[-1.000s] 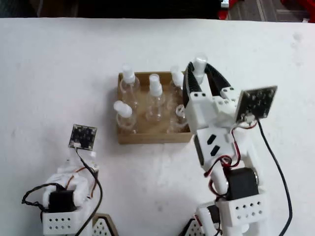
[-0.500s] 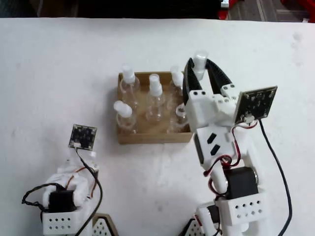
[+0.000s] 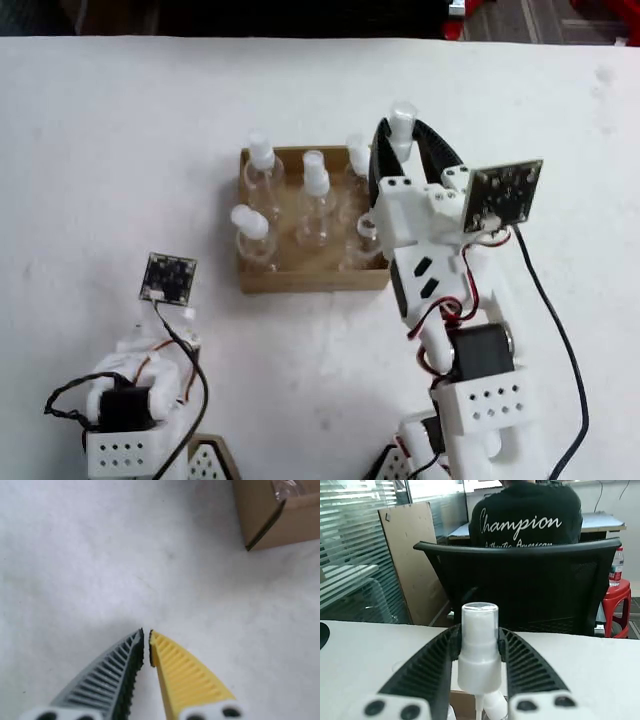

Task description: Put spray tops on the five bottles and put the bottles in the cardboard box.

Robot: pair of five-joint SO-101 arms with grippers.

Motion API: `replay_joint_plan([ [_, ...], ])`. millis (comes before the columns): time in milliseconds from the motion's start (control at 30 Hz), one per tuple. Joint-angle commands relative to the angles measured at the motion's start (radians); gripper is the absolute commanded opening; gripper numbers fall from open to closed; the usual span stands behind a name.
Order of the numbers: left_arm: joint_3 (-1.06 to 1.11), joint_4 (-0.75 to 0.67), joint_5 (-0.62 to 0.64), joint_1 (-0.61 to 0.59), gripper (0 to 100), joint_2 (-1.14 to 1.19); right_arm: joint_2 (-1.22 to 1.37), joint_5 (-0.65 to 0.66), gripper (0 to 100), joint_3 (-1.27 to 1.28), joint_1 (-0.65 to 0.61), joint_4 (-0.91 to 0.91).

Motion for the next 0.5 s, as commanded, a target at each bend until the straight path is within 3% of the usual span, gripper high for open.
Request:
replay_joint_plan([
  [0,-0.002,-0.023,-0.006,0.013,3,-0.008,0.012,0.005,1.5,-0.009,-0.001,-0.024],
  [267,-0.002,-0.023,-0.006,0.013,3,-0.008,0.016,0.005,1.5,0.068,0.004,-0.035],
  [467,-0.002,-0.023,-0.006,0.013,3,-0.008,0.016,0.005,1.5,0.201,-0.001,-0.165],
])
